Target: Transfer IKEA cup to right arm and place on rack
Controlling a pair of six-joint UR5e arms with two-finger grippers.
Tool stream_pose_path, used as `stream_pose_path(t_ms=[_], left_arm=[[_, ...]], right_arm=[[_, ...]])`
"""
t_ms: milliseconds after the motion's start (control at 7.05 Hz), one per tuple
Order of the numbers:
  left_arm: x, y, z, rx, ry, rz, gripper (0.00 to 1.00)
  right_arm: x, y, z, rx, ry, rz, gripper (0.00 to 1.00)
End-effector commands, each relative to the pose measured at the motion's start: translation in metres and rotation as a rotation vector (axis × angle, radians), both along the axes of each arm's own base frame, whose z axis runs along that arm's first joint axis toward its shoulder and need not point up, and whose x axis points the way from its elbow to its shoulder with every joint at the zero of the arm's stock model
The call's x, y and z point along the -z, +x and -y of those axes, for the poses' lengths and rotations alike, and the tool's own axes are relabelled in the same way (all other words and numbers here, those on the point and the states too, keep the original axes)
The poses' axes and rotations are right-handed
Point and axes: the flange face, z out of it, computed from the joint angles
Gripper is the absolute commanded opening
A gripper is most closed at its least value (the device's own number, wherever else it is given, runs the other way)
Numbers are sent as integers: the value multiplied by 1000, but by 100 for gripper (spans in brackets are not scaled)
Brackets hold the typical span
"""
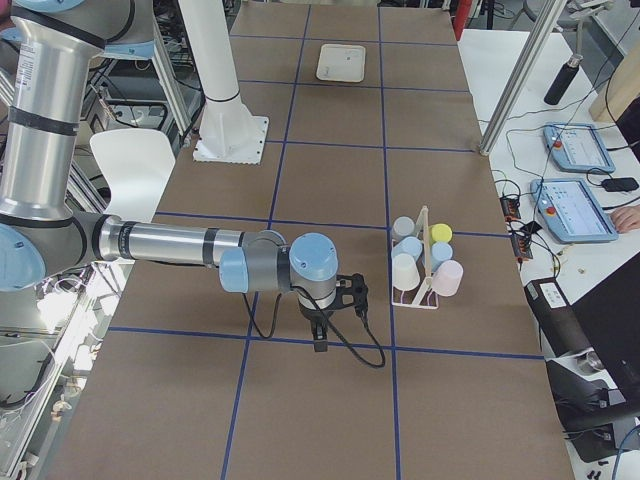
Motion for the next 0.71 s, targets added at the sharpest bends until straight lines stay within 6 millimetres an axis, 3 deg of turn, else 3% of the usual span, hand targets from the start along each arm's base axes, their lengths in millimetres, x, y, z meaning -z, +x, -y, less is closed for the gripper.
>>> stream_pose_path(t_ms=[0,142,284,568], left_arm=[[-45,-50,-27,37,-47,17,100],[-69,-50,-61,40,-88,-9,100],[-90,-48,-83,44,-138,-20,100],[-119,-46,-92,46,-212,-30,100]], right_arm=[[-3,10,-3,-25,-64,9,99],[-2,13,1,-28,-59,-3,100],[-2,13,2,-31,-55,-6,100],[2,12,3,-36,-52,4,100]])
